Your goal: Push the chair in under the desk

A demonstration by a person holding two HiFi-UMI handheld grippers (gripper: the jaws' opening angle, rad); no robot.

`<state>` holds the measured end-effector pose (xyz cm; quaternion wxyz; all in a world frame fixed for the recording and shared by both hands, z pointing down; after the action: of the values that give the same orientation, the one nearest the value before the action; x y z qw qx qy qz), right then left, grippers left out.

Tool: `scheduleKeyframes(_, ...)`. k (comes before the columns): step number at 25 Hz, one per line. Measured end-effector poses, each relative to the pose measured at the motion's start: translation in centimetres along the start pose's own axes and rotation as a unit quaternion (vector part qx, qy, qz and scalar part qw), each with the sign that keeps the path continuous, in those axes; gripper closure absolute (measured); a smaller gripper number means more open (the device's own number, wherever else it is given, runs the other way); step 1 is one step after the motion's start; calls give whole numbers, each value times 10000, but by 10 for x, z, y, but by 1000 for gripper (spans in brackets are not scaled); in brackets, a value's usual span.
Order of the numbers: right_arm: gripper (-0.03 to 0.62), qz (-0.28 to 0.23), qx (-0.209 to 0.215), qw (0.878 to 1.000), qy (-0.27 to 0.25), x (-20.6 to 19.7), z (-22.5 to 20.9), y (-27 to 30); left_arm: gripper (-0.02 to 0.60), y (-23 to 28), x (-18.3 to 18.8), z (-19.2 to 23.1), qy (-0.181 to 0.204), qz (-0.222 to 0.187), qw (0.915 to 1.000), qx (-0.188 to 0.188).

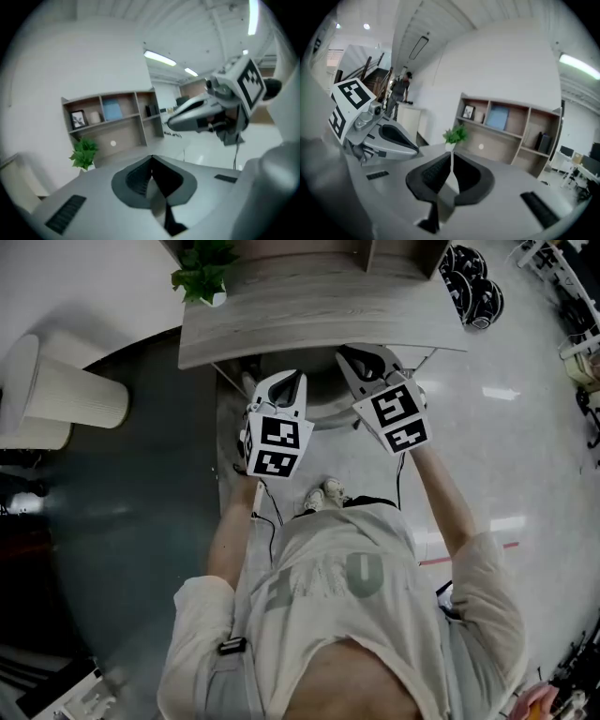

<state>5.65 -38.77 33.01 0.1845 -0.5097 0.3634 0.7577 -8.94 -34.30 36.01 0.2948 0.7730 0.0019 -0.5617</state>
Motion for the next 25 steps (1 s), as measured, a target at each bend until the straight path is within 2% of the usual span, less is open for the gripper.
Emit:
scheduleKeyframes(1, 563, -374, -201, 9990, 111, 17, -2, -11, 566, -14, 19, 6, -380, -474, 9980, 167)
scheduleKeyframes(2, 563, -729, -408, 9962, 231, 31, -3, -23, 566, -30, 34, 10, -771, -930, 9922, 303)
scheduleKeyframes(4, 563, -1331, -803, 9866, 489, 51, -1, -46, 566, -58, 53, 12, -1431, -1703, 9737, 496)
scheduleKeyframes(6, 563, -1720, -1120, 9765, 652, 59, 5, -66, 567, -82, 64, 9, -1742, -2229, 9567, 682)
scheduleKeyframes(8, 563, -1878, -1327, 9707, 698, 60, 12, -79, 566, -99, 69, 6, -1694, -2509, 9482, 961)
scheduleKeyframes(11, 571, -1866, -1403, 9692, 784, 55, 21, -86, 566, -114, 70, 5, -1505, -2686, 9427, 1283)
scheduleKeyframes(17, 574, -1804, -1322, 9697, 980, 52, 24, -85, 566, -122, 66, 8, -1515, -2704, 9407, 1381)
scheduleKeyframes(25, 574, -1692, -1285, 9738, 809, 51, 24, -79, 566, -120, 64, 13, -1543, -2678, 9400, 1446)
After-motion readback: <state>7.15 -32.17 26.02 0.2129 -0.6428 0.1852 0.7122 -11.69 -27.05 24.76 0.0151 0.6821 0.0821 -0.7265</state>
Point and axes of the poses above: the fingertips, and each gripper's own axes: y forward along the fingers, z to its left, x out of its top, the point moved 8 cm from there along -y, backward along the fingers, and after that the axes turned 3 degrees about z, right-handed, at the moved point
